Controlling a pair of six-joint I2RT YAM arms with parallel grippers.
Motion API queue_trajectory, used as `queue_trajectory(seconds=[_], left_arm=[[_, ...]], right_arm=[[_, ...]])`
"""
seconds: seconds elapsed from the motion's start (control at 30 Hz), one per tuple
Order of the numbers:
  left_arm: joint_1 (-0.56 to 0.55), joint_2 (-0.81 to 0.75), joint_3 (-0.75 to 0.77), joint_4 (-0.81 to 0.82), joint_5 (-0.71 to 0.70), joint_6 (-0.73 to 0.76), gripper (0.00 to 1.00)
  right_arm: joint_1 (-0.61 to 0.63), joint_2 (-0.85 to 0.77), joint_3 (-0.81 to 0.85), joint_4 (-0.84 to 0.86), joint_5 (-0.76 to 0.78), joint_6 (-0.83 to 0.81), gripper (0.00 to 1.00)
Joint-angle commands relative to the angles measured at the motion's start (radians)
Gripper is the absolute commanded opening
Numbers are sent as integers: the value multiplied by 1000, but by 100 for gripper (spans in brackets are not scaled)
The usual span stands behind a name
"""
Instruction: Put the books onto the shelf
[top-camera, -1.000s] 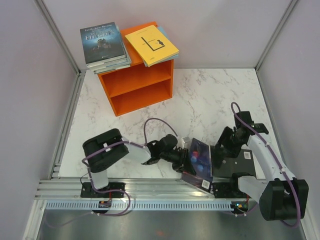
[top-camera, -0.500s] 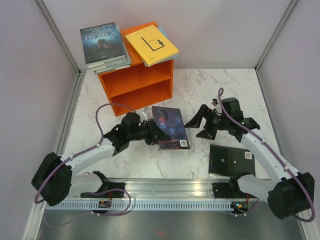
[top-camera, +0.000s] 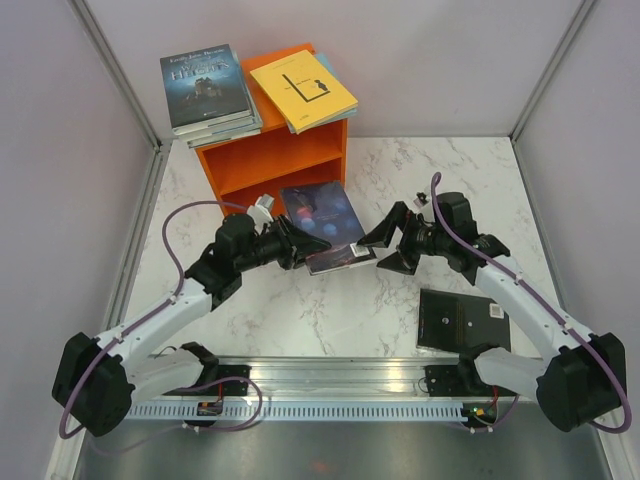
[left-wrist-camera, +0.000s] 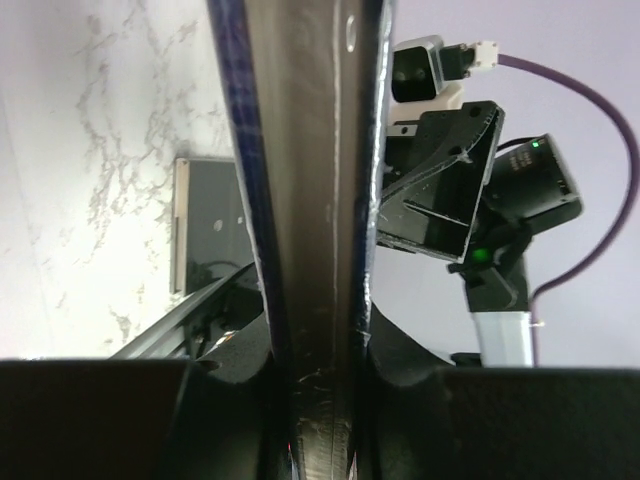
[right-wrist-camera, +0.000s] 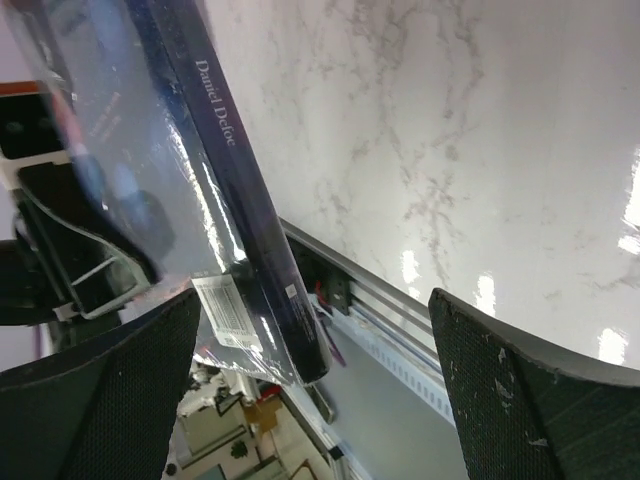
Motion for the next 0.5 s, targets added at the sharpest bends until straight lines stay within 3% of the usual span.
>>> queue_trajectory(seconds=[0.0, 0.23, 0.37, 0.47], left_arm=[[15, -62, -24, 251, -15, -127, 2], [15, -64, -85, 355, -32, -191, 2], [15, -62, -105, 392, -48, -212, 2], [15, -58, -127, 438, -55, -229, 2]], right_arm=[[6, -29, -26, 202, -45, 123, 98], [34, -87, -120, 551, -46, 390, 87], [48, -84, -133, 664, -47, 485, 68], [62, -78, -140, 740, -47, 538, 59]])
